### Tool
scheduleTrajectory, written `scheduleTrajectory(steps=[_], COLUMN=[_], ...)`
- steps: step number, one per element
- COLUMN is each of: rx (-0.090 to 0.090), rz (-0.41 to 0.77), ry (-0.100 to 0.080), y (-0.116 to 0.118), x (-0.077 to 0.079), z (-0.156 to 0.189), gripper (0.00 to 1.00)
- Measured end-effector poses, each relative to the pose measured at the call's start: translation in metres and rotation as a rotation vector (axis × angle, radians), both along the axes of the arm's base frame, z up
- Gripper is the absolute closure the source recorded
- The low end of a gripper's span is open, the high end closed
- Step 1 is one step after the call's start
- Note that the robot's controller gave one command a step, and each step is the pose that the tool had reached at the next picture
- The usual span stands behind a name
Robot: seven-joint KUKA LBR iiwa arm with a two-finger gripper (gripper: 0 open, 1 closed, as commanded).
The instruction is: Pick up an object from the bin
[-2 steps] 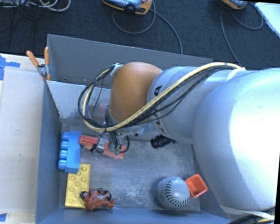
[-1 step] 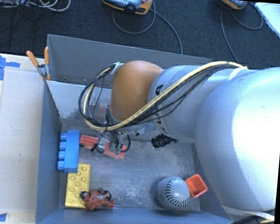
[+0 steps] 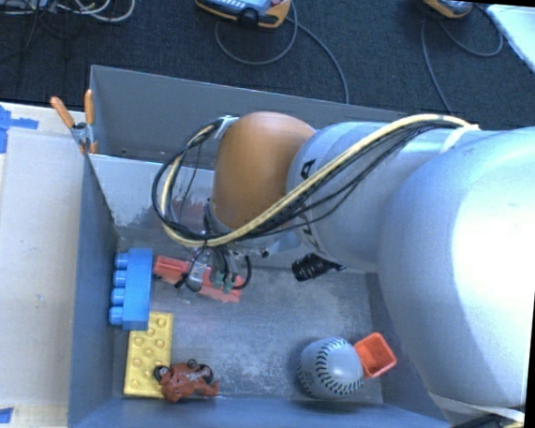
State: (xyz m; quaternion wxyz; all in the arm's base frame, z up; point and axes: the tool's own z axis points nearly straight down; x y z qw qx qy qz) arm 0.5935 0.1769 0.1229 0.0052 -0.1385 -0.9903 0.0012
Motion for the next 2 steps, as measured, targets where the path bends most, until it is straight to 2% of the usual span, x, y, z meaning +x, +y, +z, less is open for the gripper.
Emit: scheduleTrajectory(steps=[2], rx=[0.000], rz=[0.000], ry=[0.001], y=[0.000], x=[0.000], z=[0.023], gripper=[1.00])
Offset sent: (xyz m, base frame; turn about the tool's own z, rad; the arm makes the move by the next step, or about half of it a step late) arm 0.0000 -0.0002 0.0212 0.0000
